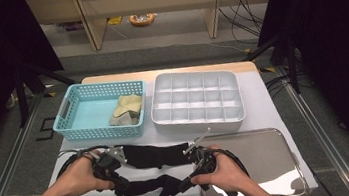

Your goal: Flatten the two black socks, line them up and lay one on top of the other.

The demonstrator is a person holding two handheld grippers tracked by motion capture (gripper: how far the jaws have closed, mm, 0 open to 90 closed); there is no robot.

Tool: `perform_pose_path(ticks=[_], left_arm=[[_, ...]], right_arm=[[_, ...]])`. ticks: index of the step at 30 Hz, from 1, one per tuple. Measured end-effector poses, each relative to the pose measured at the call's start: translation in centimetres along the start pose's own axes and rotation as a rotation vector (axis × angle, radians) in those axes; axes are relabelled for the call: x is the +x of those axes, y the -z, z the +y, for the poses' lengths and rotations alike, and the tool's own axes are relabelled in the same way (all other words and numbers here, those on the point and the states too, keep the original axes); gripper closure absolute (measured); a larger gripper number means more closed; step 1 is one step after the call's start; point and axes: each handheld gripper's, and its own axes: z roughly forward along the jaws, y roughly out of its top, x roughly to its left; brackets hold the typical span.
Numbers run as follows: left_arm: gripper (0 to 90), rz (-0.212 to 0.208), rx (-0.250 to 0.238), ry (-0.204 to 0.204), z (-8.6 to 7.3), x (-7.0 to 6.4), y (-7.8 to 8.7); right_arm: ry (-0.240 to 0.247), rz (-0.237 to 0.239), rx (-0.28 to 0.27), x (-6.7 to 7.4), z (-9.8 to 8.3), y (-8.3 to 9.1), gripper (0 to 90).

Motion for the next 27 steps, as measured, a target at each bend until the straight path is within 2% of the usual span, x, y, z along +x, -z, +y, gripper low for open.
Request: perform_pose_path(ticks=[4,5,6,7,10,12,13,18,20,21,22,23,25,27], left_arm=[[79.7,0.055,-0.016,0.016,1.2,1.3,-0.4],[79.3,0.078,-0.021,0.017,1.5,1.8,-0.6],[78.4,0.089,-0.023,0.019,1.6,2.1,-0.7],[78.1,0.104,-0.022,0.025,1.8,2.4,-0.8],[75.3,0.143,-0.041,0.048,2.0,3.3,-1.4],[75.0,0.147,-0.058,0.065,1.9,3.7,-1.8],[74.8,0.150,-0.060,0.066,1.9,3.7,-1.8],[73.1,0.148,-0.069,0.053,1.8,3.3,-1.7],[70.1,0.154,-0.080,0.051,1.6,3.4,-1.3],[68.6,0.161,-0.093,0.069,1.5,3.5,-1.0],[67.2,0.172,-0.145,0.101,1.2,3.6,-0.9],[65.8,0.190,-0.158,0.116,0.9,3.9,-0.5],[60.0,0.231,-0.186,0.163,0.0,5.0,0.6],[55.8,0.263,-0.199,0.194,-0.9,5.8,1.1]], right_arm=[[-0.046,-0.026,-0.038,-1.3,0.0,0.0,77.9],[-0.055,-0.047,-0.052,-1.6,0.0,0.1,77.1],[-0.097,-0.075,-0.051,-1.8,0.0,0.4,75.4],[-0.075,-0.082,-0.083,-2.1,0.0,0.4,74.1],[-0.112,-0.144,-0.133,-2.7,-0.2,0.9,72.7],[-0.123,-0.200,-0.158,-2.7,-0.2,1.3,70.7],[-0.111,-0.211,-0.181,-2.6,-0.2,1.3,68.1],[-0.088,-0.234,-0.224,-1.6,0.6,1.4,58.7],[-0.100,-0.260,-0.233,-1.5,1.1,1.4,57.1],[-0.104,-0.268,-0.244,-1.6,1.2,1.5,56.6],[-0.114,-0.266,-0.270,-1.7,1.2,1.7,55.7],[-0.145,-0.271,-0.291,-1.7,1.2,2.0,55.9],[-0.163,-0.315,-0.324,-2.2,1.1,2.7,55.9],[-0.174,-0.320,-0.343,-2.4,0.9,2.9,55.9]])
